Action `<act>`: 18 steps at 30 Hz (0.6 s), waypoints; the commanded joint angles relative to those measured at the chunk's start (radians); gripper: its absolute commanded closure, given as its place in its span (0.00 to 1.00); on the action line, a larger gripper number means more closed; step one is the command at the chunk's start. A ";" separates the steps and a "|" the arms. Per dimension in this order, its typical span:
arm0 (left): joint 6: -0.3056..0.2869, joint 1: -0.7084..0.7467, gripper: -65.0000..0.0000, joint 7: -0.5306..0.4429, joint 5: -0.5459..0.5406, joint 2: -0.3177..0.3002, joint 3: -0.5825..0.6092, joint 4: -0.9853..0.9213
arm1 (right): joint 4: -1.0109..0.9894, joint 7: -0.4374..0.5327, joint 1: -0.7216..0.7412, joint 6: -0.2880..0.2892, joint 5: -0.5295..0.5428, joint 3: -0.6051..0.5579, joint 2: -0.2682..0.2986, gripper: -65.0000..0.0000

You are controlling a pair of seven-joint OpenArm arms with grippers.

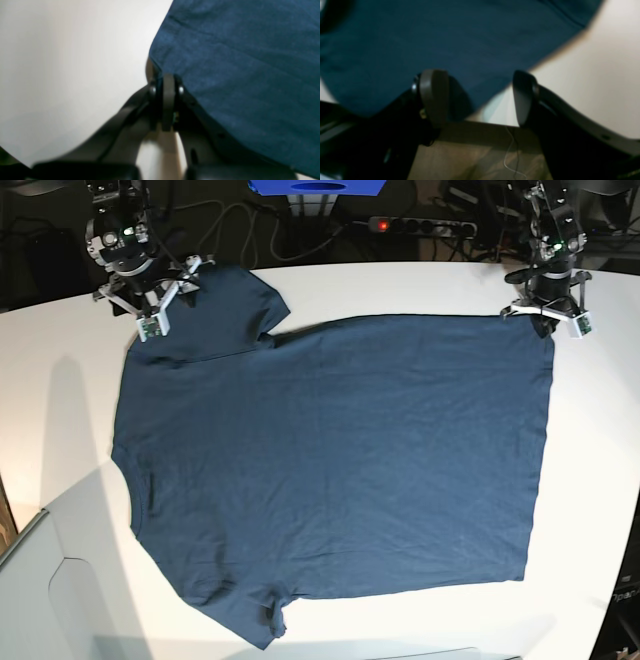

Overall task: Fold the T-shirt properly
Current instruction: 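Close both grippers on the shirt's shoulder edges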

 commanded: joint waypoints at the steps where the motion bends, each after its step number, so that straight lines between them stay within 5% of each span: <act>1: 0.002 0.008 1.00 0.010 0.006 -0.006 -0.004 0.006 | 0.009 0.013 -0.001 0.013 0.004 -0.001 0.005 0.41; 13: 0.002 0.008 1.00 0.010 0.001 -0.005 -0.004 0.006 | -0.033 0.013 -0.003 0.016 0.004 -0.005 0.006 0.42; 18: 0.002 0.010 1.00 0.010 0.001 -0.005 -0.004 0.006 | -0.033 0.013 -0.003 0.016 0.004 -0.002 0.011 0.63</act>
